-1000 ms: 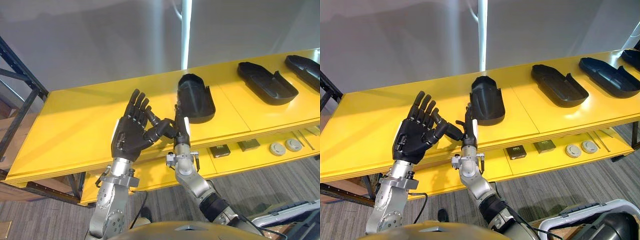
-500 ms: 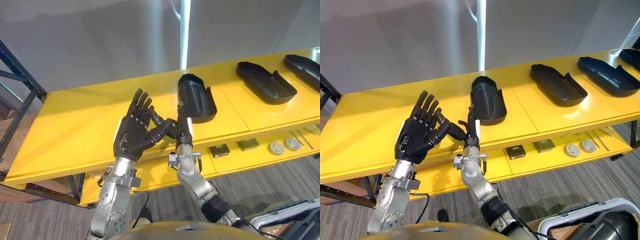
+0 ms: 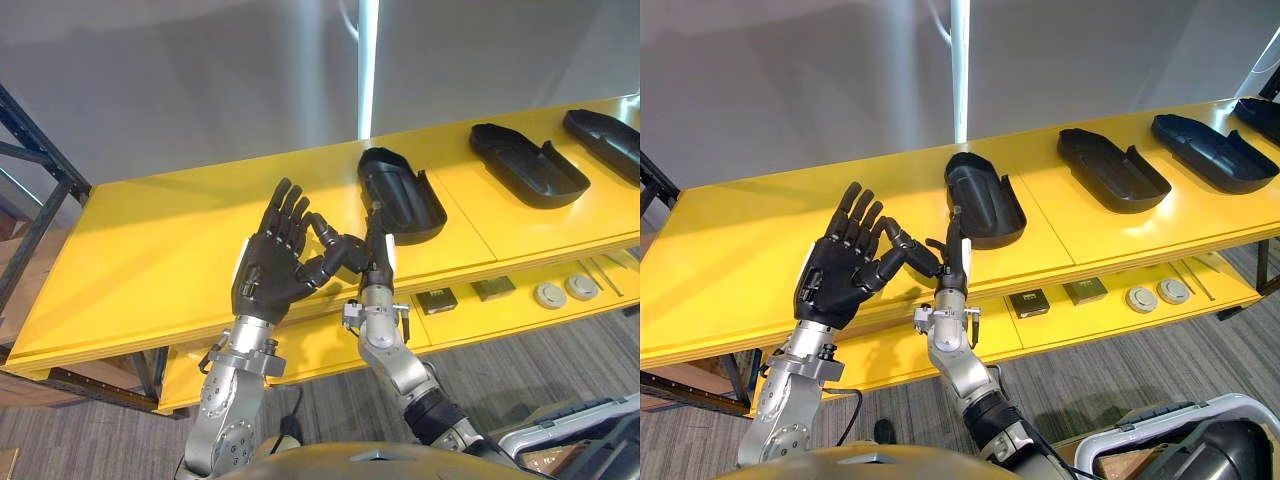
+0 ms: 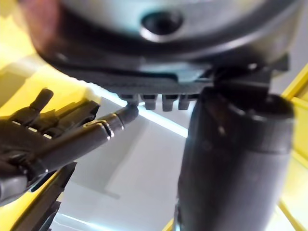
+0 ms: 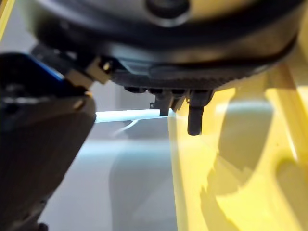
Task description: Walk over and take three plastic housings, then place them on the shelf
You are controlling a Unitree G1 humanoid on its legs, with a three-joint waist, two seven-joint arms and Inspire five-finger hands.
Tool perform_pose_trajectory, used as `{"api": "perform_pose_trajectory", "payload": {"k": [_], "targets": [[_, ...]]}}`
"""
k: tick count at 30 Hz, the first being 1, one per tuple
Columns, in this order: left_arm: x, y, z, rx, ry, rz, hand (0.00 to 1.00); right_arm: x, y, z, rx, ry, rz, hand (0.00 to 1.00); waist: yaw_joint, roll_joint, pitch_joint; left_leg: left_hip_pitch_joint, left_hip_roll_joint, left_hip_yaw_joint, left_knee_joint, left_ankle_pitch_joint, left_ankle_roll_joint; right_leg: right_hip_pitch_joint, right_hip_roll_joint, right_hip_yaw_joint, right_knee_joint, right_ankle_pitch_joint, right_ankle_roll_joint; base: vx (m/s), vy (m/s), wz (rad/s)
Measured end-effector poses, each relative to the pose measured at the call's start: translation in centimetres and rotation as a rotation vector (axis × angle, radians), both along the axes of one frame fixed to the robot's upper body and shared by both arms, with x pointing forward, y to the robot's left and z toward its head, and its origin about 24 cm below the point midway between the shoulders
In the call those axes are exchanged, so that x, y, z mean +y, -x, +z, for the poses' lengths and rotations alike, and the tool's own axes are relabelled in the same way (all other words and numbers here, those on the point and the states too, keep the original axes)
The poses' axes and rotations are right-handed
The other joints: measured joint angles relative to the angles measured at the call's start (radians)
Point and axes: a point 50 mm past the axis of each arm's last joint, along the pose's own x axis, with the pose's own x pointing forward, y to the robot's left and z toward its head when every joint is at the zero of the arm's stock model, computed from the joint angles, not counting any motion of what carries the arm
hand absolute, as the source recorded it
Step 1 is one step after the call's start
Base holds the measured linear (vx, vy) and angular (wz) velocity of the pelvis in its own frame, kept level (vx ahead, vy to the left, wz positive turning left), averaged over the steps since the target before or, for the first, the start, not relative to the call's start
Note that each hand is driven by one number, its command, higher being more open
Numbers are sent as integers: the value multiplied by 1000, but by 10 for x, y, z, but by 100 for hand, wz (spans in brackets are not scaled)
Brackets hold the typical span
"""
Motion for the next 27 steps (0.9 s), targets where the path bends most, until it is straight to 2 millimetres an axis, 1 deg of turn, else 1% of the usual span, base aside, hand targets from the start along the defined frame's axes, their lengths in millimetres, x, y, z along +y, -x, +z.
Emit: {"api": "perform_pose_trajectory", "payload": {"k": [4, 9, 12, 14, 15, 18, 20, 21, 22, 23, 24, 25, 26, 27], "targets": [[0, 0, 0, -5, -1, -7, 100, -2, -1, 1, -1, -8, -7, 100, 0, -3, 2, 0, 0, 0, 0, 0, 0, 0, 0, 0, 0, 0, 0, 0, 0, 0], [-1, 0, 1, -15, -6, -19, 100, -6, -3, 1, -1, -71, 26, 100, -2, -5, 4, 2, 0, 2, 0, -1, -1, 0, 0, 1, 0, 0, 0, 0, 0, 0], [-1, 1, 3, -29, -9, -27, 100, -7, -3, 3, -1, -162, 112, 100, -3, -8, 7, 3, 1, 4, 0, -1, -1, 0, 0, 3, 0, 0, 0, 0, 0, 0], [-1, 1, 9, -59, -10, -34, 100, -12, 2, 5, -14, -204, 186, 100, -3, -13, 14, 3, 1, 5, 0, -2, -2, 1, 1, 3, -1, 0, 0, 0, 0, 0], [-1, 2, 14, -91, -25, -42, 100, -19, 8, 8, -31, -225, 237, 100, -1, -18, 19, 3, 1, 5, 0, -3, -3, 1, 1, 3, -1, 0, -1, 0, 0, 0], [3, 2, 19, -122, -58, -35, 100, -29, 18, 12, -46, -286, 313, 100, -2, -23, 22, 4, 1, 7, 0, -4, -4, 0, 1, 6, -2, 3, -4, 0, 0, -1], [8, 2, 19, -126, -72, -14, 100, -42, 28, 22, -92, -342, 334, 100, -3, -24, 23, 6, 2, 12, 0, -4, -3, 0, 3, 13, -3, 7, 1, 0, 0, -6], [10, 1, 20, -126, -75, -7, 100, -47, 30, 26, -115, -351, 327, 100, -4, -25, 23, 6, 3, 13, 0, -4, -3, -1, 4, 15, -3, 7, 1, 0, 0, -5], [14, 1, 20, -127, -80, 9, 100, -55, 31, 36, -162, -370, 310, 100, -6, -27, 25, 7, 4, 15, 0, -4, -3, -1, 4, 18, -3, 7, 1, 1, 1, -6], [17, 0, 20, -129, -85, 23, 100, -64, 31, 46, -215, -368, 284, 100, -14, -30, 27, 9, 4, 18, 0, -7, -6, -2, 5, 24, -3, 6, 1, 1, 1, -6], [18, 0, 20, -130, -87, 28, 100, -69, 30, 51, -242, -366, 269, 100, -19, -33, 29, 9, 4, 18, 0, -10, -8, -2, 5, 24, -3, 6, 1, -1, 3, -5], [20, 1, 22, -134, -89, 34, 100, -80, 31, 62, -295, -352, 235, 100, -27, -38, 32, 10, 4, 20, 0, -11, -7, -2, 5, 26, -3, 6, 1, -2, 6, -6], [20, 1, 23, -141, -90, 36, 100, -93, 35, 72, -356, -342, 189, 100, -27, -45, 36, 12, 4, 25, 0, -12, -7, -3, 5, 30, -4, 6, 1, 1, 8, -9], [21, 2, 24, -144, -90, 38, 100, -99, 37, 76, -382, -335, 169, 100, -27, -47, 38, 14, 4, 30, 0, -13, -7, -5, 4, 35, -4, 6, 1, 4, 8, -19]]}}
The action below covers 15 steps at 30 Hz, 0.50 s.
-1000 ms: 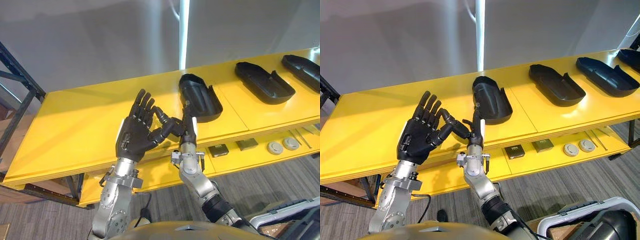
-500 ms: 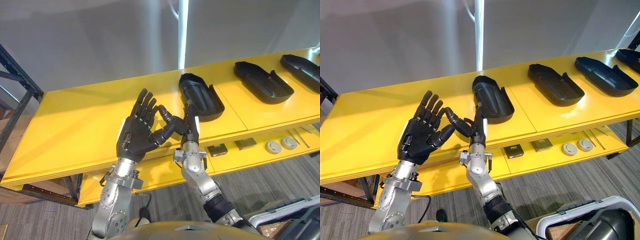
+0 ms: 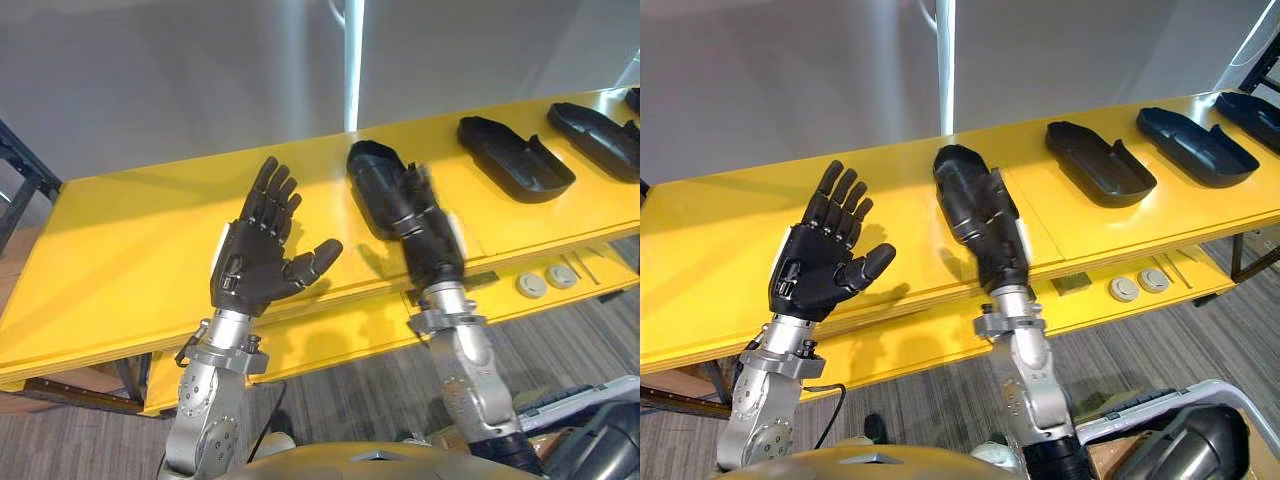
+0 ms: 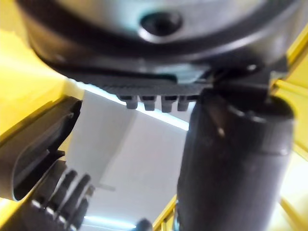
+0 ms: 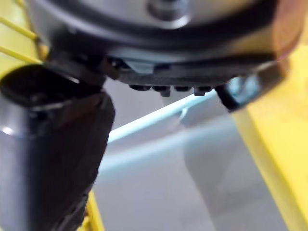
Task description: Walk over and take three plastic housings, then place them on the shelf
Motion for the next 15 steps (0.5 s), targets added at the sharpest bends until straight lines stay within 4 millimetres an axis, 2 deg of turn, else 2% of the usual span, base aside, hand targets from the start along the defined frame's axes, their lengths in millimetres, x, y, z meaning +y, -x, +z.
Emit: {"api": "perform_pose_trajectory", "payload": {"k": [2, 4, 5, 7, 15], "targets": [[2, 2, 5, -19, -3, 5, 100, -18, 6, 14, -78, 14, -80, 100, -5, -5, 2, 4, 0, 20, 0, -4, 1, -11, -1, 22, 1, 1, 0, 12, 7, -25], [2, 2, 6, -24, -6, 3, 100, -27, 8, 17, -94, 39, -123, 100, -13, -5, 3, 9, 1, 30, 0, -5, 2, -13, -1, 30, 1, 1, 1, 19, 0, -17], [2, 2, 6, -23, -5, 4, 100, -33, 9, 17, -89, 65, -154, 100, -27, -5, 3, 11, 1, 34, 0, -5, 2, -13, -1, 33, 1, 1, 1, 23, -4, -9], [2, 2, 6, -22, -5, 4, 100, -39, 10, 16, -82, 70, -190, 100, -33, -5, 3, 12, 4, 39, 0, -5, 3, -16, 1, 38, 1, 4, 6, 26, -10, -9], [5, 2, 5, -7, 3, 38, 100, -64, 8, 5, 7, 104, -341, 100, -30, -13, 8, 12, 4, 36, 0, -5, 3, -14, 2, 37, 3, 5, 6, 9, 0, 0]]}}
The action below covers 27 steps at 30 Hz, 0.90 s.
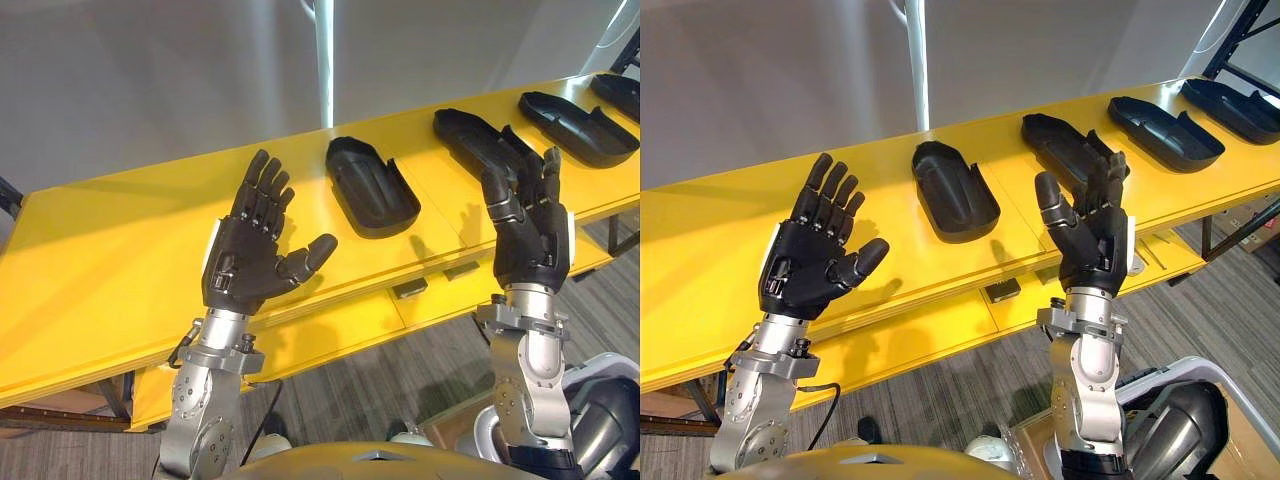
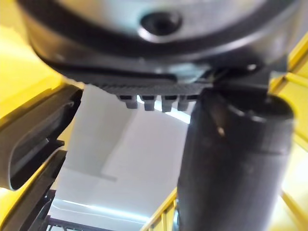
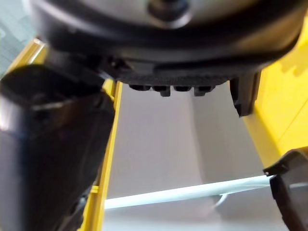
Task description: Walk over and take three plastic housings, then place them on the shelf
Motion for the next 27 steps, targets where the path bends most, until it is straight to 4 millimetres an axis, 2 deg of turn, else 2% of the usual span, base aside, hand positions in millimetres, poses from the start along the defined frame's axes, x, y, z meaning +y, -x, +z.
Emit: {"api": "perform_pose_trajectory", "payload": {"k": [5, 15, 22, 27], "targets": [[2, 0, 0, 3, -5, 8, 100, -14, -11, -31, 194, 26, 6, 100, 2, -4, 5, -2, -2, -10, 0, 1, 1, 5, -2, -11, 1, 0, 0, -1, 6, 5], [3, 0, -3, 10, -21, -5, 100, -19, -28, -54, 309, 41, 57, 100, 3, -6, 11, -7, -7, -41, 0, 7, 7, 19, -5, -39, 1, -3, 2, 1, 5, 8], [10, -1, -1, -6, -43, 8, 100, -20, -35, -57, 334, 82, 115, 100, 5, -12, 17, -18, -8, -56, 0, 14, 10, 20, -5, -50, 3, -2, 2, 2, 3, 7], [10, -1, -1, -10, -46, 1, 100, -12, -39, -56, 331, 117, 174, 100, 5, -13, 37, -17, -8, -57, 0, 15, 9, 20, -5, -50, 4, -3, 2, 0, 0, 0]]}}
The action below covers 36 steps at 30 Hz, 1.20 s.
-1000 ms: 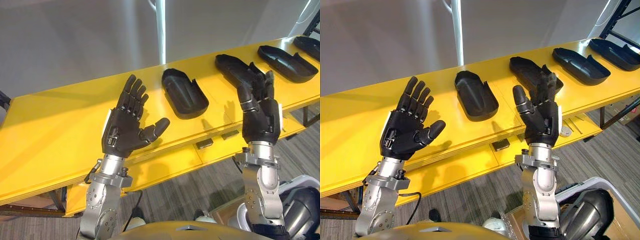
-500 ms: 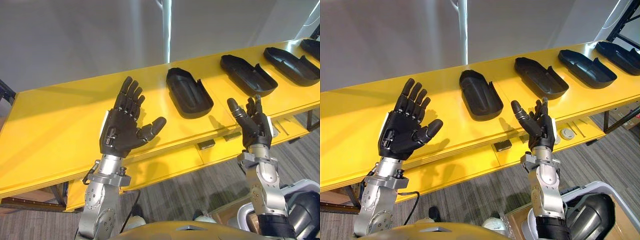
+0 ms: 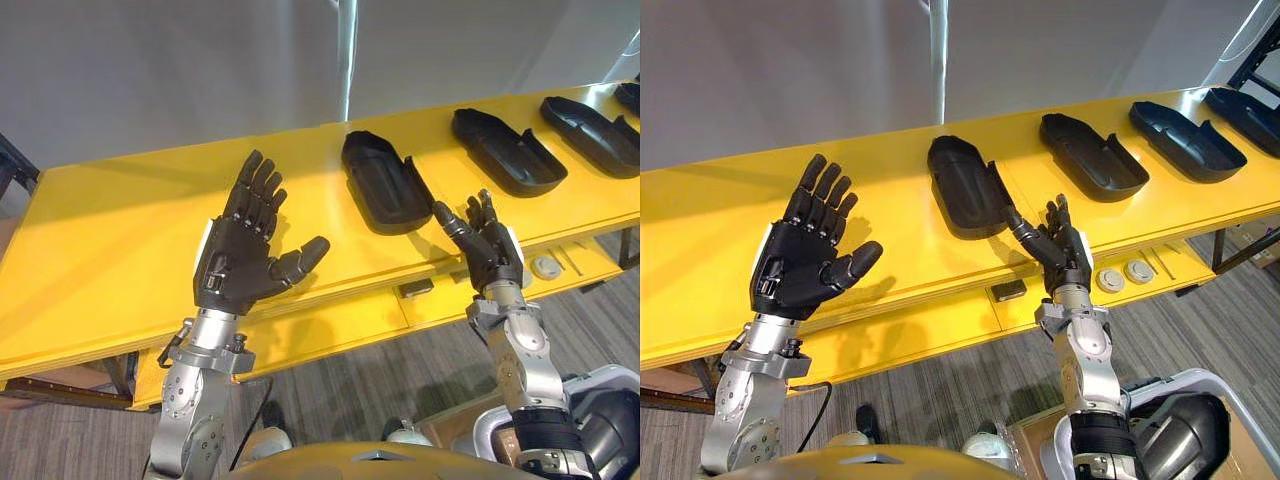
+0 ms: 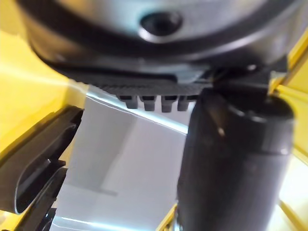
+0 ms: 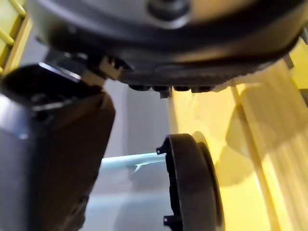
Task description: Walk over and take three plastic housings, then place them on the shelf
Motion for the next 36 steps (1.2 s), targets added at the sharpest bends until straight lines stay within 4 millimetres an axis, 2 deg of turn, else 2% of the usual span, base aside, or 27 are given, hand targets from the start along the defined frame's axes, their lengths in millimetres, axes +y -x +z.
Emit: {"api": "perform_pose_trajectory", "payload": {"k": [8, 26, 36], "targets": [[-1, 0, 0, -4, -2, -9, 100, 6, -8, 1, 4, 25, 51, 100, -2, 0, 0, 2, 0, 3, 0, 3, 3, 0, 0, 1, 0, 1, 0, 0, 0, 0], [-2, -1, 1, -13, -22, -32, 100, 18, -8, 0, 15, 61, 204, 100, -2, 0, 0, 8, 1, 6, 0, 2, 3, 3, 0, 2, 1, 0, -1, 0, 0, 0], [-2, -1, 2, -14, -23, -33, 100, 19, -8, 0, 13, 62, 222, 100, -2, 0, 0, 9, 1, 6, 0, 2, 3, 4, 1, 2, 1, 1, -1, 0, 0, 0]]}}
